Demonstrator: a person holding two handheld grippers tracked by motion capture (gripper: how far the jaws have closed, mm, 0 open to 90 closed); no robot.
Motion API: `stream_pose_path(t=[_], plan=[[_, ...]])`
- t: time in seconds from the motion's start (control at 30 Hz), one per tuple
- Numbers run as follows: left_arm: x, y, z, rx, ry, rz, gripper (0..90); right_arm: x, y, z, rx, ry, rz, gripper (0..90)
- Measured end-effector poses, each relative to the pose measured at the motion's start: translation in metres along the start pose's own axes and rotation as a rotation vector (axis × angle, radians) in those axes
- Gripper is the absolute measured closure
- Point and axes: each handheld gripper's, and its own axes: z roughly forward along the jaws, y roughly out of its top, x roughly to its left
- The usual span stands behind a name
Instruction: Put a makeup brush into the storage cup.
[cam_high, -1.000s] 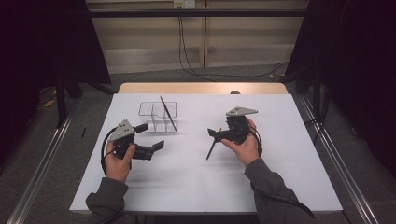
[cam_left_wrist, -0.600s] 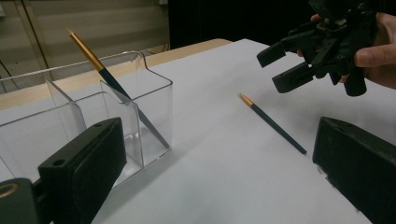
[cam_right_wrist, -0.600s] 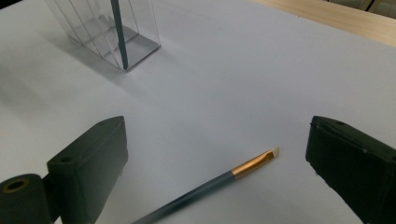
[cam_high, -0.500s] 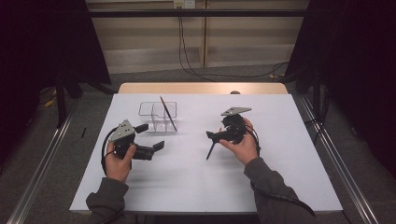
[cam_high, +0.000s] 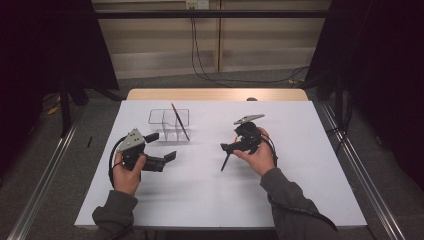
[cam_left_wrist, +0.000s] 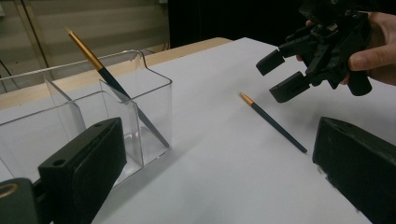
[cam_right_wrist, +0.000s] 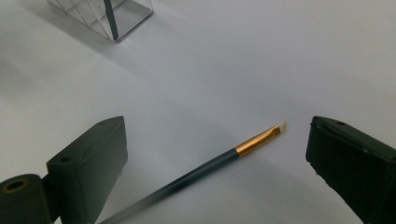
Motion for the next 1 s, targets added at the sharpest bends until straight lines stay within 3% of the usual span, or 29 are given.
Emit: stream_pose_path(t=[0.47,1.0], plan=[[-0.0017,0.0007,0.0002,0.006,0.023,0.009,2.5,0.0027,0.0007,0.0039,0.101,0.005,0.004,5.3],[-0.0025,0.0001,0.0015,0.005,0.010,0.004,2.7,0.0060,0.0063,0.0079,0.224,-0.003,0.004,5.7]])
